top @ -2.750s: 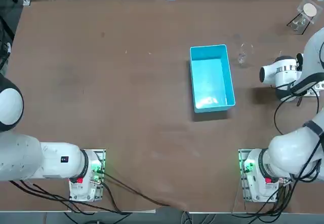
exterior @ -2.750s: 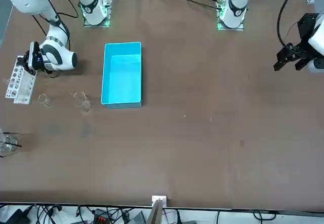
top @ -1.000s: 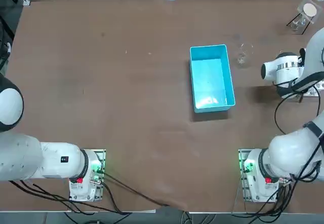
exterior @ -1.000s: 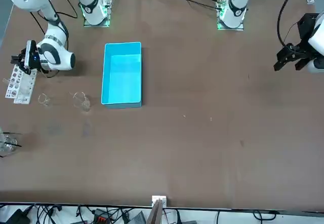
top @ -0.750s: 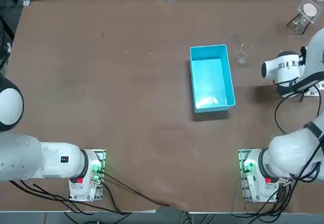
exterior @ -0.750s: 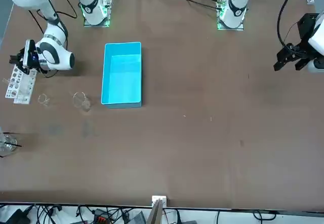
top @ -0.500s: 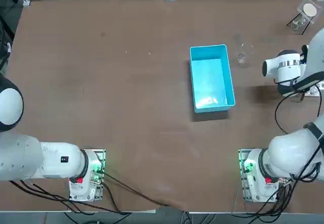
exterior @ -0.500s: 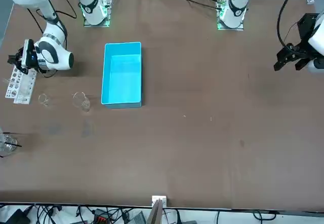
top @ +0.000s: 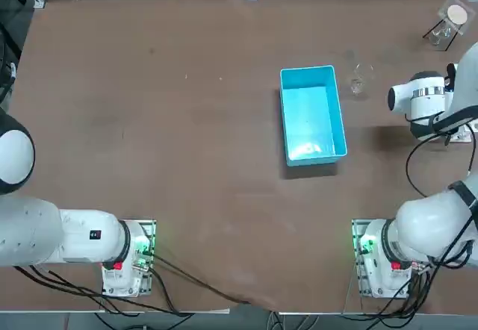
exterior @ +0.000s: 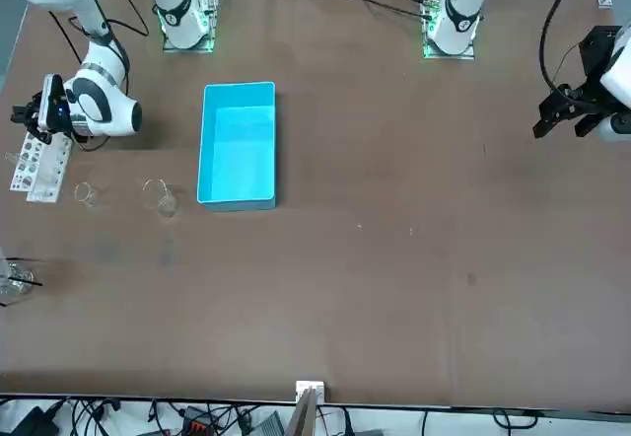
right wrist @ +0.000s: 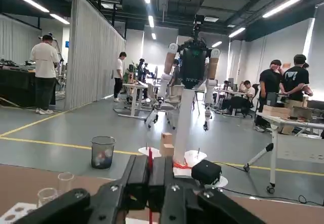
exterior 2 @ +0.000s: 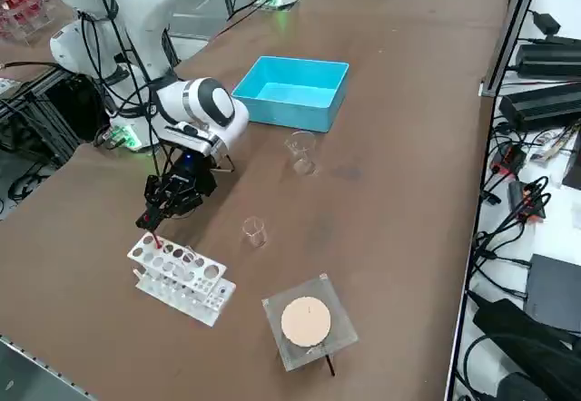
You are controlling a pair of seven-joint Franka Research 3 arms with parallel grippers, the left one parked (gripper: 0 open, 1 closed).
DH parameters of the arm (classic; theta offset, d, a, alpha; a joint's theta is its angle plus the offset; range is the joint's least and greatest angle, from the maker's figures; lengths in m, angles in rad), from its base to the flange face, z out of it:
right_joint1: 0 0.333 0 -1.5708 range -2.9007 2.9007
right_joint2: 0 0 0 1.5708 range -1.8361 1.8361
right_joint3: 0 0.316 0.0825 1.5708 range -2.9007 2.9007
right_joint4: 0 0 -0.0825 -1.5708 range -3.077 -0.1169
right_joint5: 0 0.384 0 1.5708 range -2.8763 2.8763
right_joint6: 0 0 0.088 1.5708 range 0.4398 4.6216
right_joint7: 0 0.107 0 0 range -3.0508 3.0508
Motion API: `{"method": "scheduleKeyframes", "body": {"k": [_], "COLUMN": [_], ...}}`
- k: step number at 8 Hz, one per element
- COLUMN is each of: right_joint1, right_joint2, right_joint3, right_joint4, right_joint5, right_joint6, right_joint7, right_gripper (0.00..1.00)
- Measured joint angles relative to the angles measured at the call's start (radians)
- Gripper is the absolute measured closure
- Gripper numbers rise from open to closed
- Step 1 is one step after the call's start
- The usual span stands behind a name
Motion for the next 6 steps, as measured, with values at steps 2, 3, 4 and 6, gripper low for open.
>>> {"method": "scheduleKeyframes", "body": {"k": [2,3,4,6], "right_joint1": [0.0,0.0,0.0,0.001], "right_joint2": [0.0,-0.003,-0.011,-0.045], "right_joint3": [0.0,0.0,0.0,0.0], "right_joint4": [-0.003,-0.003,-0.004,-0.016], "right_joint5": [0.0,0.0,0.0,0.0], "right_joint6": [0.0,-0.001,-0.002,-0.006], "right_joint7": [-0.001,-0.007,-0.017,-0.036], "right_gripper": [0.96,0.96,0.96,0.96]}}
